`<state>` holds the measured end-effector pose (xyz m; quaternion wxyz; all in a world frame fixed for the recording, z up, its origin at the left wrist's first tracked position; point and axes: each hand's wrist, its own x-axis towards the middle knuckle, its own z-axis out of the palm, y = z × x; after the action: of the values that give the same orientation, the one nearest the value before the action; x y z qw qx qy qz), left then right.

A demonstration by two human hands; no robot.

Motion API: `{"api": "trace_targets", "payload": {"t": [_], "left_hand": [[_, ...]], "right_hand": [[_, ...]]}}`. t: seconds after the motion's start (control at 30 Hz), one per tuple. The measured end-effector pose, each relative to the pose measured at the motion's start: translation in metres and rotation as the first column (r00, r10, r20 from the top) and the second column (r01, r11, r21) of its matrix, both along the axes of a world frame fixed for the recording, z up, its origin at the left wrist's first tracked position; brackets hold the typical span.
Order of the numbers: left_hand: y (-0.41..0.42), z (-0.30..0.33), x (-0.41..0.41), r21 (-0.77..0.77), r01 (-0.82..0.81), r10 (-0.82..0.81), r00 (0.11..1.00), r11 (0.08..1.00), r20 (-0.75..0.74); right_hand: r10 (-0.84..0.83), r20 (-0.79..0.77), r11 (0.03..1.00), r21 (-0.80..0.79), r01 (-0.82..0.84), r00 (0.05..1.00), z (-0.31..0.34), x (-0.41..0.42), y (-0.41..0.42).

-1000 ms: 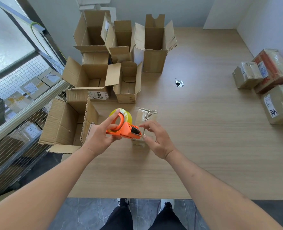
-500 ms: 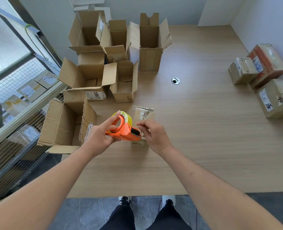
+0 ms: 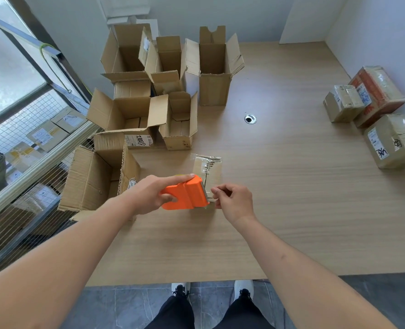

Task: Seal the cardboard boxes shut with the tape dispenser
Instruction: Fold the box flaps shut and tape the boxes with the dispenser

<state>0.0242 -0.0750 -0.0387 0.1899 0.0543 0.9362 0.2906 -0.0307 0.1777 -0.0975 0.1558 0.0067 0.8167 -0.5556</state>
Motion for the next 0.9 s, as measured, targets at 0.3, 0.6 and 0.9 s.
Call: {"api": "trace_targets", "payload": {"t": [0.3, 0.6, 0.9], "left_hand": [[-0.027, 0.022, -0.035, -0.115, 0.079, -0.063, 0.989, 0.99, 0.136], [-0.037, 0.015, -0.044, -0.235, 0.186, -0.112, 0.949, 0.954, 0.296], [-0.04, -0.003, -0.053, -0.302, 0.208, -0.094, 0.931, 0.93, 0.352]], "right_hand": [[-0.229, 0.126, 0.97, -0.049, 0.236, 0.965, 0.002, 0.006, 0.04], [-0.151, 0.219, 0.985, -0.051, 0.165, 0.964, -0.019, 0.017, 0.042], [-0.149, 0.248, 0.988, -0.01, 0.156, 0.957, -0.033, 0.011, 0.031]]}}
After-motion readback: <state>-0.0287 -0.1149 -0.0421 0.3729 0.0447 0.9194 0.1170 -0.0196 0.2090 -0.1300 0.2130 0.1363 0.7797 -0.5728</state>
